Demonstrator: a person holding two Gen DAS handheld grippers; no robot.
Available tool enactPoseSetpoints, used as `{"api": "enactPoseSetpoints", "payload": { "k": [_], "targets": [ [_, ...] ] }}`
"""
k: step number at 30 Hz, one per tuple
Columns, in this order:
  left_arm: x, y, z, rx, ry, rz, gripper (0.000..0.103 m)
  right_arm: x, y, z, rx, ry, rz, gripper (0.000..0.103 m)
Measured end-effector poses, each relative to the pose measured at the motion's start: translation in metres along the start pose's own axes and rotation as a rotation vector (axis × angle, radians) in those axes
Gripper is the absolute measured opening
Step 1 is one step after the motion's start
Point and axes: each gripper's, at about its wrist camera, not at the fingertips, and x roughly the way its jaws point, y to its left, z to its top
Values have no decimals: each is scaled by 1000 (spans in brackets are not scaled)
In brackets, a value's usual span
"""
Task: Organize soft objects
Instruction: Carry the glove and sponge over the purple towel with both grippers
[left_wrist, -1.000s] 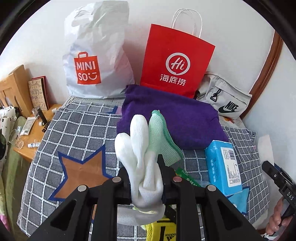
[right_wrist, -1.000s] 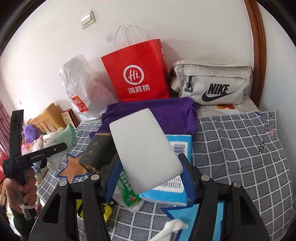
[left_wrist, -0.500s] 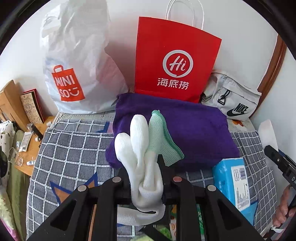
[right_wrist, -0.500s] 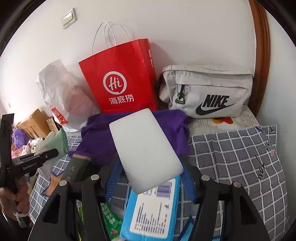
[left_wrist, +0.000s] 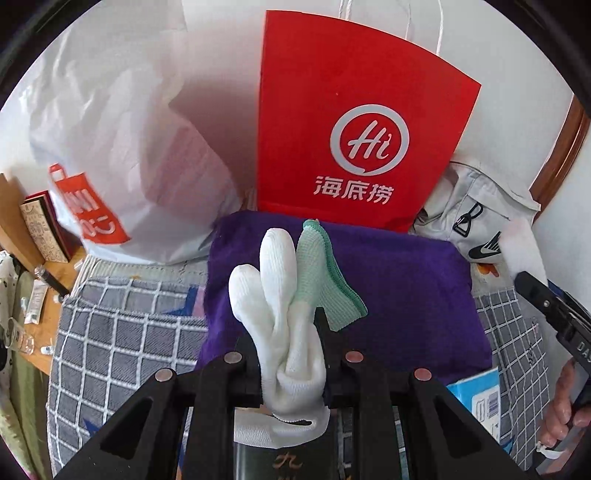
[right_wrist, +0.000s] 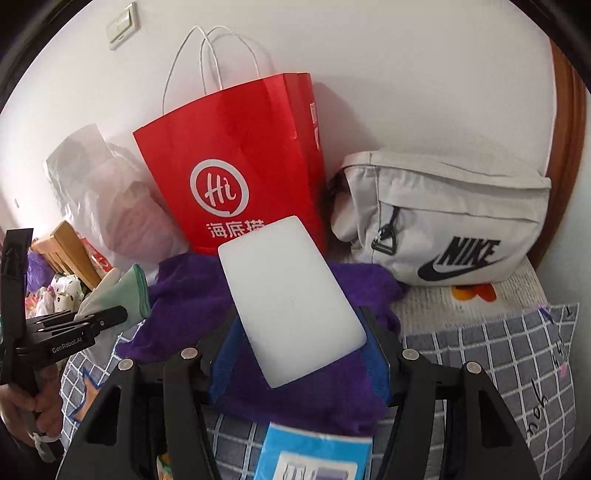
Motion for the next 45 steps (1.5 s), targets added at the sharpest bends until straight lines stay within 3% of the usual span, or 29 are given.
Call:
{"api": "enactPoseSetpoints", "payload": {
  "k": [6, 10, 14, 19, 23, 32, 39, 42, 45],
  "targets": [
    [27, -5, 15, 23, 19, -11, 20, 38, -7, 7, 0, 41, -9, 61],
    [55, -4, 20, 23, 44, -18, 20, 62, -14, 1, 0, 80, 40, 61],
    [79, 4, 24, 10, 74, -42, 20, 89, -24, -7, -8, 140, -22, 61],
    [104, 14, 20, -23, 136, -49, 20, 115, -41, -17, 34, 211, -27, 61],
    [111, 18, 20, -39, 146, -61, 20, 122, -45, -15, 63, 236, 17, 61],
    [116, 21, 26, -76, 142, -119, 20, 140, -45, -11, 51, 297, -19, 61],
    [119, 17, 25, -68, 144, -123, 22, 144, -50, -13, 58, 329, -24, 61],
    [123, 14, 24, -71, 146, -126, 26, 150, -44, -17, 47, 340, -24, 63],
    [124, 10, 24, -52, 151, -99, 45, 150, -42, -19, 42, 345, -9, 69]
  ]
}}
